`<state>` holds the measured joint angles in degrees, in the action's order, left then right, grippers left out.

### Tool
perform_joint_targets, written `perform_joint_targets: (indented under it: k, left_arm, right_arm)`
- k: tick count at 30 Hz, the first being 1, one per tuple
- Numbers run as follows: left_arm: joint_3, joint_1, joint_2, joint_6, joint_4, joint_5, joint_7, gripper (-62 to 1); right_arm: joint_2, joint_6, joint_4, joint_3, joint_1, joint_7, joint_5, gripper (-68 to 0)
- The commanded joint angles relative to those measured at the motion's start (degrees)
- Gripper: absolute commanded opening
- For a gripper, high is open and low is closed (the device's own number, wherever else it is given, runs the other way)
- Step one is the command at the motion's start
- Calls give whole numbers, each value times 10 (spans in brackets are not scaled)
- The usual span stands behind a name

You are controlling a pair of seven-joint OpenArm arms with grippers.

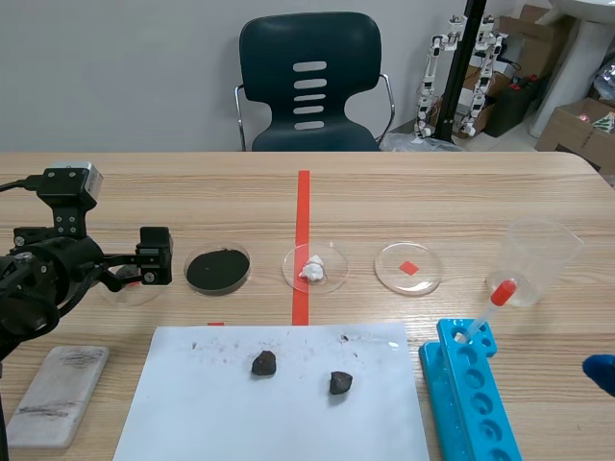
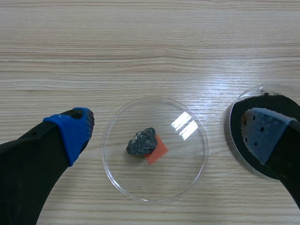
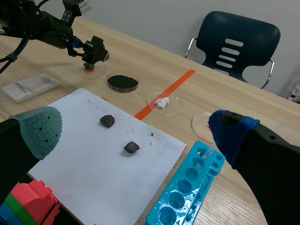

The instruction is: Return to the home posture

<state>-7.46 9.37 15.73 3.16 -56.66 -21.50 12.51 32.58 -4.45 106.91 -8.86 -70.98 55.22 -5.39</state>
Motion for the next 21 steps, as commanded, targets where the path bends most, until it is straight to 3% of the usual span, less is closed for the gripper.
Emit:
perform_joint_targets:
  k: [1,21]
  left_arm:
    - [5,8,5,1,-4,-2,-9,14]
    - [5,-2,11,0,-21,3,-9,14]
  right_arm:
    - [3,0,11,2,2,10,-2,4]
    - [3,0,11,2,2,10,-2,4]
